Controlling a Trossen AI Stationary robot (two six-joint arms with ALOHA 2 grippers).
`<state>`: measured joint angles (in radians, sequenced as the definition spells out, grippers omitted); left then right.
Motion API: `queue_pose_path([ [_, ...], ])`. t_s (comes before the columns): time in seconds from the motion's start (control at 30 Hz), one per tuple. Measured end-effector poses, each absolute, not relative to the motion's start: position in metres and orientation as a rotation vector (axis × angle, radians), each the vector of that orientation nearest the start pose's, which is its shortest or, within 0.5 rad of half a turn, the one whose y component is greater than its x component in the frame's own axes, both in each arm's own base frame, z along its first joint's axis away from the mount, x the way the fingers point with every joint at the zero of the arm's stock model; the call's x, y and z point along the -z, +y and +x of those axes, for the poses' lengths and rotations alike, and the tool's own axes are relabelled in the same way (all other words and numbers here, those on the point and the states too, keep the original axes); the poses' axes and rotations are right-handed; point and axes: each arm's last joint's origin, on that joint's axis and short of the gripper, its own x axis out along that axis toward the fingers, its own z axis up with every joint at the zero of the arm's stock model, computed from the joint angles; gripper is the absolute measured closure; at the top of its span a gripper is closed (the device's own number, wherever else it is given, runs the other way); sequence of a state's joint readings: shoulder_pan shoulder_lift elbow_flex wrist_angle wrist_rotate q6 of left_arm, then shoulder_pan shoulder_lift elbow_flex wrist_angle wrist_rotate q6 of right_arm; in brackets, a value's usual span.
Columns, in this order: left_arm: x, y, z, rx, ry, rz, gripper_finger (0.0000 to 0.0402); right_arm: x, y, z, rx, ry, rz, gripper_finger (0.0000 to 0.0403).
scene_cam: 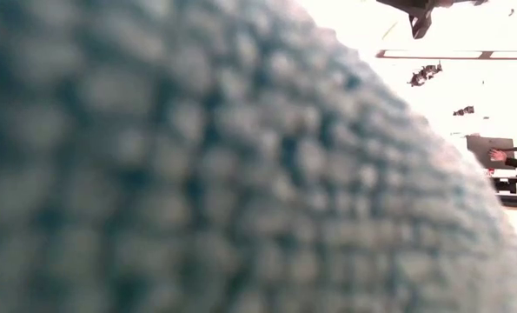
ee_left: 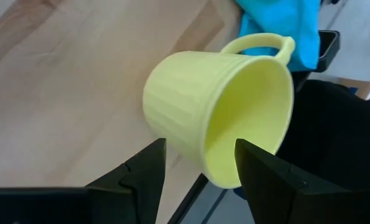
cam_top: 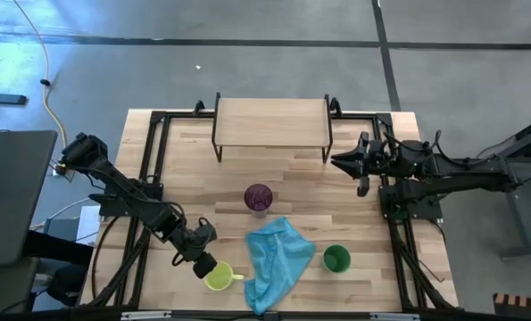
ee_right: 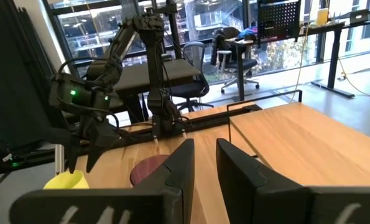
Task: Stack small to large cups/mugs on shelf
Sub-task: Put the yellow cup on the shelf
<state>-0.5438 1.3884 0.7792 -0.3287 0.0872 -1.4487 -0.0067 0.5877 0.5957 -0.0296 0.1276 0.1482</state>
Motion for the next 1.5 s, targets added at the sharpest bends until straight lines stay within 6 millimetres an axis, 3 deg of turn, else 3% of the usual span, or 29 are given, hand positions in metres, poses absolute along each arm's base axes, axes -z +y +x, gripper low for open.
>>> queue_pose_path([
  [1.0,-0.181,-0.147,0.231,-0.261,1.262,-1.279,0.022,-0.307,-0.005,0.141,0.137,0.04,0.127,0.0346],
  [1.5,-0.179,-0.147,0.23,-0.268,1.275,-1.28,0.022,-0.307,-0.005,0.141,0.137,0.04,0.126,0.0346],
])
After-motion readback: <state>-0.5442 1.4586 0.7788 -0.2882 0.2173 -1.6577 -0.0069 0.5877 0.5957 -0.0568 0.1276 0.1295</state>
